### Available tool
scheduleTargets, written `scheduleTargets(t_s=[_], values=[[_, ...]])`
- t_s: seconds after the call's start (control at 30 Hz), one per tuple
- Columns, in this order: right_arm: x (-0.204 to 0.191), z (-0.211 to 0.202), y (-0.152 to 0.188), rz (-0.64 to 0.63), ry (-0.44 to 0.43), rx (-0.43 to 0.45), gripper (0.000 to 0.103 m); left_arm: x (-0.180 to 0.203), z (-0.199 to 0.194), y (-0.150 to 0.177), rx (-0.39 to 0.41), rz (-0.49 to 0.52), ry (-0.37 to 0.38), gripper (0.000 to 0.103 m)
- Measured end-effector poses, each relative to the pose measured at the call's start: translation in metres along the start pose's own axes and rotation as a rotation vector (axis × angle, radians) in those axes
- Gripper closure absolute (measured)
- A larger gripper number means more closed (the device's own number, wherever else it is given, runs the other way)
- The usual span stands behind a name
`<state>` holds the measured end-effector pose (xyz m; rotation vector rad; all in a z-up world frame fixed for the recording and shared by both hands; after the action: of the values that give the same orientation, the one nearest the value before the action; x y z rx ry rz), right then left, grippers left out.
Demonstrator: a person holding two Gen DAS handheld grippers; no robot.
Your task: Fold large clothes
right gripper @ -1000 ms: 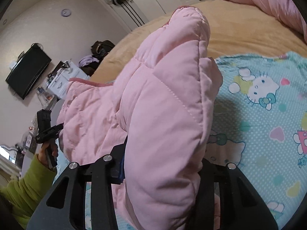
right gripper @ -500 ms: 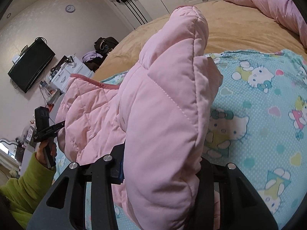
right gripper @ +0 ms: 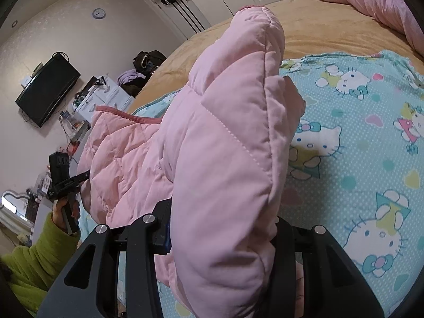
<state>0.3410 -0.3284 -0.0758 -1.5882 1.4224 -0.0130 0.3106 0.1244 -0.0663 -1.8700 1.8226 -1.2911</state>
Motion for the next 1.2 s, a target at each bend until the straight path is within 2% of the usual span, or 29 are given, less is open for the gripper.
scheduleTargets(t_s=[0.33,0.73,1.2], values=[[0.025,0.004,0.019,0.078,0.041,-0.011,0.062,-0.015,0.001,0.014,-0.01,-0.034,-0.021,0.061],[0.021,0.002,0.023,0.079,0.038,-0.015,0.061,-0.021,0.006,0.019,-0.023,-0.043,-0.028,0.061],[0.047,0.021,0.034,0.171,0.077,-0.092,0.043,-0.038,0.021,0.024,-0.067,-0.079,-0.046,0.058]])
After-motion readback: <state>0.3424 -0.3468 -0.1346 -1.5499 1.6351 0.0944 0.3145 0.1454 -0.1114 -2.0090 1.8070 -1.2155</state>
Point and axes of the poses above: each gripper's, at about its wrist camera, not at the fingertips, and z roughly the way its jaws point, x to its right, y to its underside, the point moved 4 cm from there along z, roughly the way its jaws point, and after that the axes turned 10 degrees about x, right-handed, at the moved point
